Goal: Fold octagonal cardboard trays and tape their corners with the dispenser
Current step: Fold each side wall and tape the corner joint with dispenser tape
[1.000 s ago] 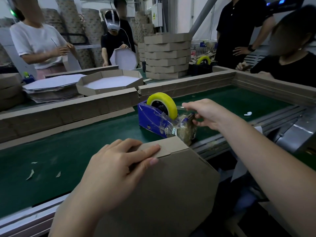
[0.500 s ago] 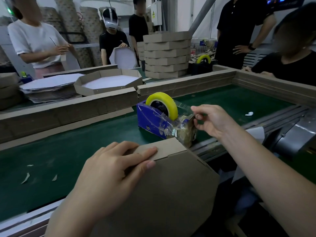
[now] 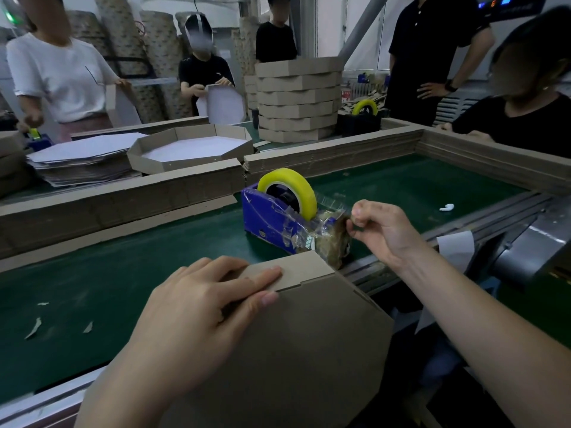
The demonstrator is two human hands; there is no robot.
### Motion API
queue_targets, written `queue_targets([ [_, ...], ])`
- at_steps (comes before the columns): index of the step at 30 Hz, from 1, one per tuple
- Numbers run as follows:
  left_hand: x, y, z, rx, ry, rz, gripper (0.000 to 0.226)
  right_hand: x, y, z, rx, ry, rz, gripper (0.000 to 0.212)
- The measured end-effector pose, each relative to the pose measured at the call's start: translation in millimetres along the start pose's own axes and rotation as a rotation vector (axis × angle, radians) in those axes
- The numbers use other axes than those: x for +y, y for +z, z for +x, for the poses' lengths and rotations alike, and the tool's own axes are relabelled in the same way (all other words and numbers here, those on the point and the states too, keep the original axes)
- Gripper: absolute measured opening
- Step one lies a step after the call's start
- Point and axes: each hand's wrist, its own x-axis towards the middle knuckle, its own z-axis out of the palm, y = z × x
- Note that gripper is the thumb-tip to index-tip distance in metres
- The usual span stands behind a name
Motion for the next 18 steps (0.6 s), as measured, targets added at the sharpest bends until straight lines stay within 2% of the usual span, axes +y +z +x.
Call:
queue_targets([
  [3, 1.0, 0.1, 0.6, -0.003, -0.001, 0.006, 0.043, 2.3, -1.6, -3.9, -0.017, -0.020, 0.030, 0.058],
  [9, 2.6, -0.7, 1.9, -0.016, -0.001, -0.004, 0.044, 9.7, -3.6, -8.4, -0.026, -0.054, 0.067, 0.059],
  [13, 3.7, -0.5, 1.3, -0.018, -0.004, 0.001, 0.044, 14.1, -7.5, -8.4, 0.004, -0.059, -0.026, 0.054],
  [15, 4.5, -0.6, 1.3, -0.014, -0.003, 0.009, 0.044, 15.4, -13.5, -10.7, 0.041, -0.106, -0.211, 0.047],
  [18, 5.1, 0.3, 1.7, -0.008, 0.004, 0.017, 0.044, 9.8, -23.2, -16.4, 0.106, -0.208, -0.736, 0.030],
])
